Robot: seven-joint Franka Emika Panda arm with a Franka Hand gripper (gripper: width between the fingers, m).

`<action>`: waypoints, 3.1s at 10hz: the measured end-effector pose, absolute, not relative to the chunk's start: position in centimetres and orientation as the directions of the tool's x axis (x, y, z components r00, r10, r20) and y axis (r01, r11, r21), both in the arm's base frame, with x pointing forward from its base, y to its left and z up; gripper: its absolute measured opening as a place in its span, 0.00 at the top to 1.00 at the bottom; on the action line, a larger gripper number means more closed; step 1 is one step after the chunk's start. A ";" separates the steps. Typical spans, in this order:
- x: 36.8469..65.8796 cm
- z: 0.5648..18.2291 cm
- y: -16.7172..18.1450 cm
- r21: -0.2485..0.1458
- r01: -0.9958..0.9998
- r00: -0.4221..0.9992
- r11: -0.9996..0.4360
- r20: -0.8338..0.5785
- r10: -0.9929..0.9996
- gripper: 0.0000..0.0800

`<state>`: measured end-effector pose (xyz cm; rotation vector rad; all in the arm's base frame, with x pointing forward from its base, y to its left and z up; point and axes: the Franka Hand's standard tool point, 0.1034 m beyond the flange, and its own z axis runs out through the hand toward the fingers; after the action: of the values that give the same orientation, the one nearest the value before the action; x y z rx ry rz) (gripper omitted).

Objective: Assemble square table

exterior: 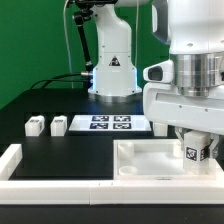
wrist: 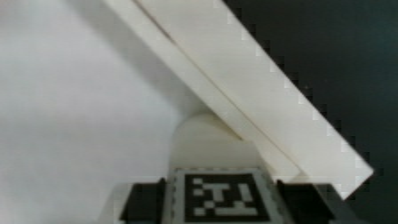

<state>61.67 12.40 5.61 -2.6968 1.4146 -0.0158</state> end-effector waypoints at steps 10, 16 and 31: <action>62.5 5.5 12.6 -0.016 -0.964 -0.261 0.267 -0.167 -0.951 0.64; 62.6 5.7 12.8 -0.021 -0.954 -0.290 0.298 -0.171 -0.942 0.22; 62.0 9.0 14.0 -0.069 -0.986 -0.135 0.150 -0.185 -0.973 0.19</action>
Offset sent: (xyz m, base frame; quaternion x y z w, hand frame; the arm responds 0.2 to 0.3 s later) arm 0.0141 0.0090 0.0030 -0.0127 -0.0376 0.2087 0.9772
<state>61.99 14.01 9.04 -1.9321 2.2339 0.1023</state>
